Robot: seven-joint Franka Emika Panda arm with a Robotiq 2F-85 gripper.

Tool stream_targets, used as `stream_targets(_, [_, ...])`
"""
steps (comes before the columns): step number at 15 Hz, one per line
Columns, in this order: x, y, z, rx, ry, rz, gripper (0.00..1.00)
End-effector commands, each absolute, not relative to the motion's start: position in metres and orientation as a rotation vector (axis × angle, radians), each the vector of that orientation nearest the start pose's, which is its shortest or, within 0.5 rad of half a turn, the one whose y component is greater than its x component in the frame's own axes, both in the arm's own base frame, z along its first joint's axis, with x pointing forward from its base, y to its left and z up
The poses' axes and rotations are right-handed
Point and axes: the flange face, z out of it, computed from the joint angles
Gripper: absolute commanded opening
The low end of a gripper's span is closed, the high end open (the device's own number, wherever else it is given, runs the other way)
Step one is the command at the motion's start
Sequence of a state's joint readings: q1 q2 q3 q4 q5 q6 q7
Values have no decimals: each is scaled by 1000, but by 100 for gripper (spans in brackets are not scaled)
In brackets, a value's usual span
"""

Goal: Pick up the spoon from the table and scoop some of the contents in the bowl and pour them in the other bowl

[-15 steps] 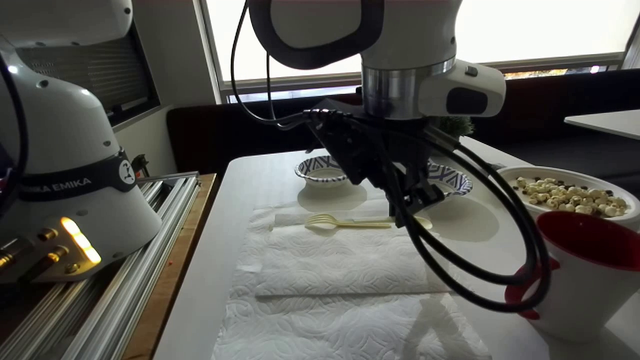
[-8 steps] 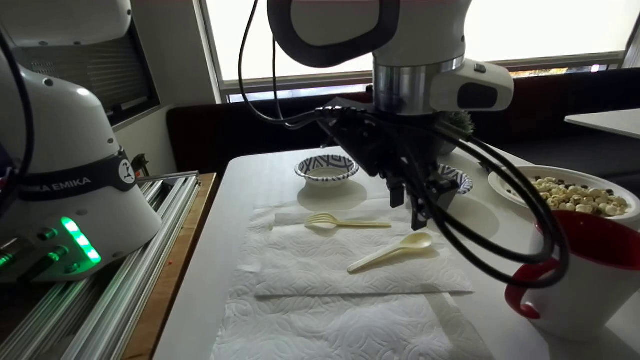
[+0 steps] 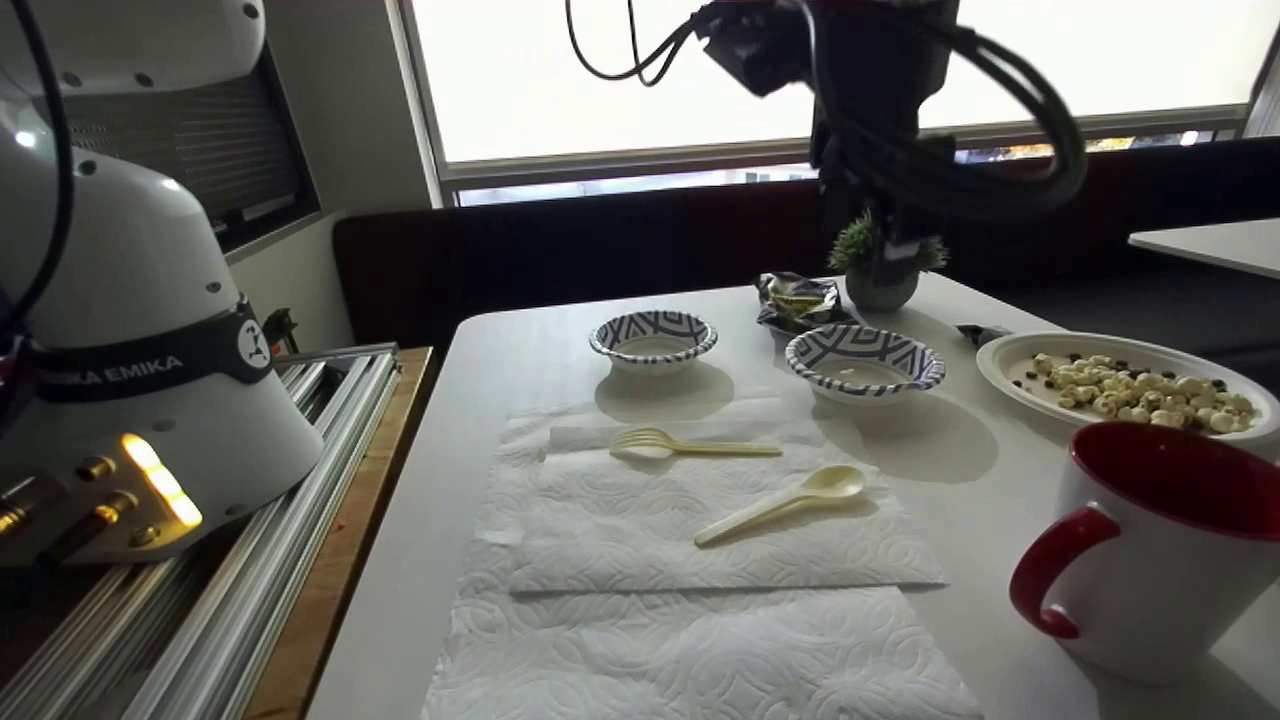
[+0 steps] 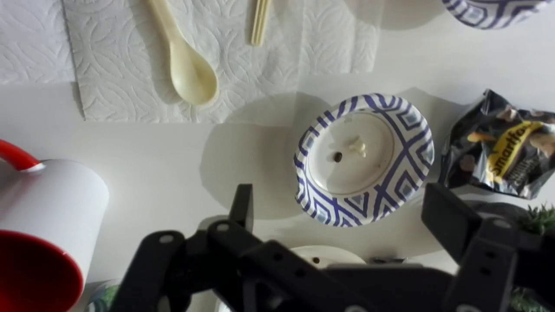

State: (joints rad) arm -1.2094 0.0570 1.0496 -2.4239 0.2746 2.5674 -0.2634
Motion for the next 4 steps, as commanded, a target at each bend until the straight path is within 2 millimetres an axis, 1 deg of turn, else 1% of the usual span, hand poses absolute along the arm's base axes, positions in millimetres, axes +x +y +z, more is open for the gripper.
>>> stream_targets(1, [497,-68,367,-3044,234,-166,100])
stream_targets(2, [499,-75,338,-2997,235,-193,100])
stream_targets(3, [501,-72,350,-3023,220,-179,100])
stream_targets(4, [501,-69,357,-3043,211,-174,100])
